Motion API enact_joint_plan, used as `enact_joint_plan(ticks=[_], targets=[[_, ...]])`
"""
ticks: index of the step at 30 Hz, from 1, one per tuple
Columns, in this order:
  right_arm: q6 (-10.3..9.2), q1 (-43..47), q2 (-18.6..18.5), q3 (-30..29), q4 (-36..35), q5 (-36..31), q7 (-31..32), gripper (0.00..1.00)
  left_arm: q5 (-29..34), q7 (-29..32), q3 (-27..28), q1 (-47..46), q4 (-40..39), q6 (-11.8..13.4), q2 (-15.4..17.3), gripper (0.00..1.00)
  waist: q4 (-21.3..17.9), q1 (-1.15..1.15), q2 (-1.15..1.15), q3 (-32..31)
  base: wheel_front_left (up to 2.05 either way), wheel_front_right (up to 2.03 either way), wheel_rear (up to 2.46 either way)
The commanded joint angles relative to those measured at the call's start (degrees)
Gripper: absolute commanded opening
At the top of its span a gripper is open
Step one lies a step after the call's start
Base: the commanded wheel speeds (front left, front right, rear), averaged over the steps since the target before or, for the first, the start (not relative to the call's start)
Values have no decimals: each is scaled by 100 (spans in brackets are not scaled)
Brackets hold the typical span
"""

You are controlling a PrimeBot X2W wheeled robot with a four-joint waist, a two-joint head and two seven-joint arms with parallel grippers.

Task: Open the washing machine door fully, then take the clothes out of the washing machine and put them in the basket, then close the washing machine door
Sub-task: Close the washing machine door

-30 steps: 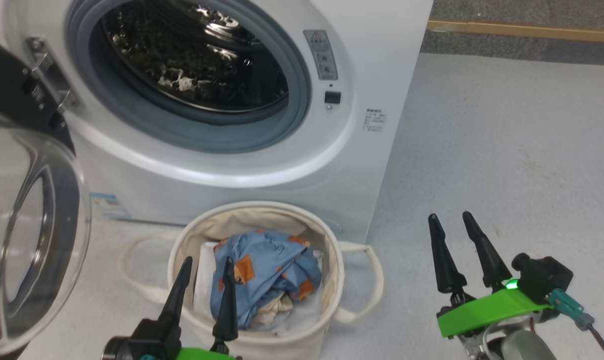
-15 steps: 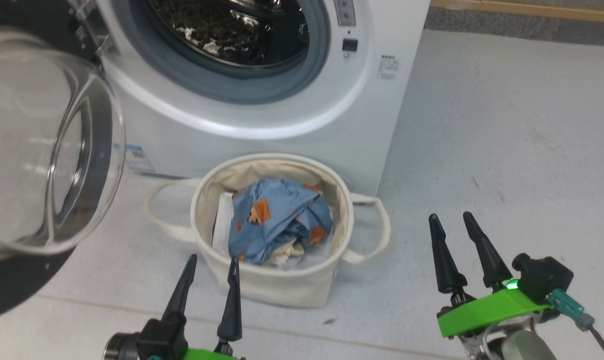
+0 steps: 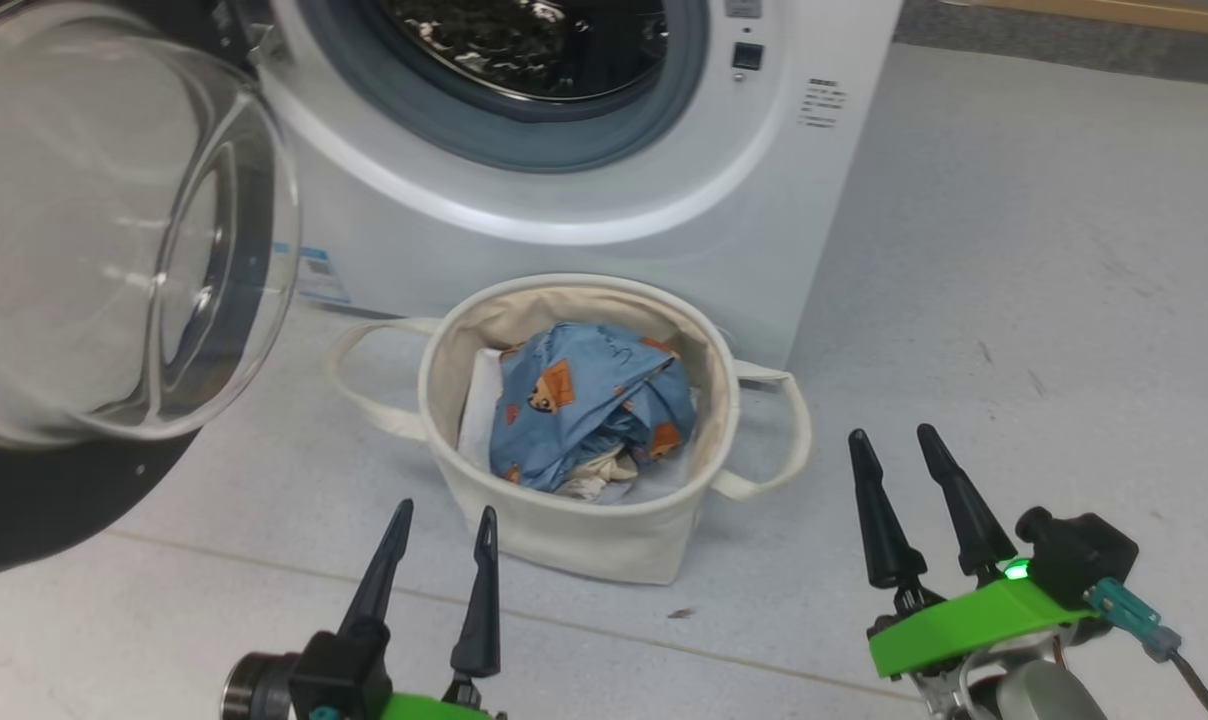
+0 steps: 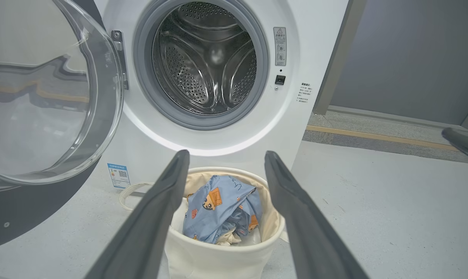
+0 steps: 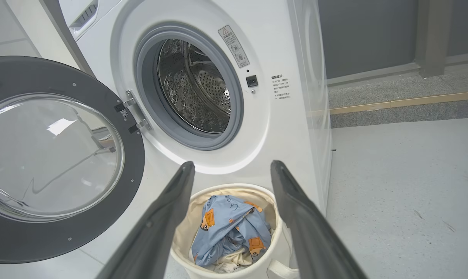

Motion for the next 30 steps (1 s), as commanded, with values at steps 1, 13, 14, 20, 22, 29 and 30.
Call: enact_joint_plan(ticks=[1, 13, 14, 20, 22, 29, 30], targets=[[2, -186, 10, 157, -218, -62, -29, 100, 30, -34, 137, -194, -184, 41, 24, 100, 88, 0, 0, 17, 0, 0, 0], [2, -158, 10, 299, -333, -157, -29, 100, -11, -34, -148, -196, -311, 180, 24, 100, 1045, 0, 0, 101, 0, 0, 0], [2, -147, 10, 312, -337, -175, -29, 100, -9, -34, -167, -187, -318, 196, 24, 100, 1162, 0, 0, 108, 0, 0, 0], [2, -63, 10, 376, -333, -317, -29, 100, -43, -34, -244, -107, -386, 301, 24, 100, 1884, 0, 0, 93, 0, 0, 0], [2, -37, 10, 367, -334, -347, -29, 100, -66, -34, -274, -67, -397, 319, 24, 100, 2091, 0, 0, 72, 0, 0, 0], [2, 39, 10, 437, -369, -345, -29, 100, -78, -34, -330, 33, -407, 333, 24, 100, 2570, 0, 0, 34, 0, 0, 0], [2, 35, 10, 478, -371, -345, -29, 100, -69, -34, -319, 47, -429, 349, 24, 100, 2598, 0, 0, 55, 0, 0, 0]])
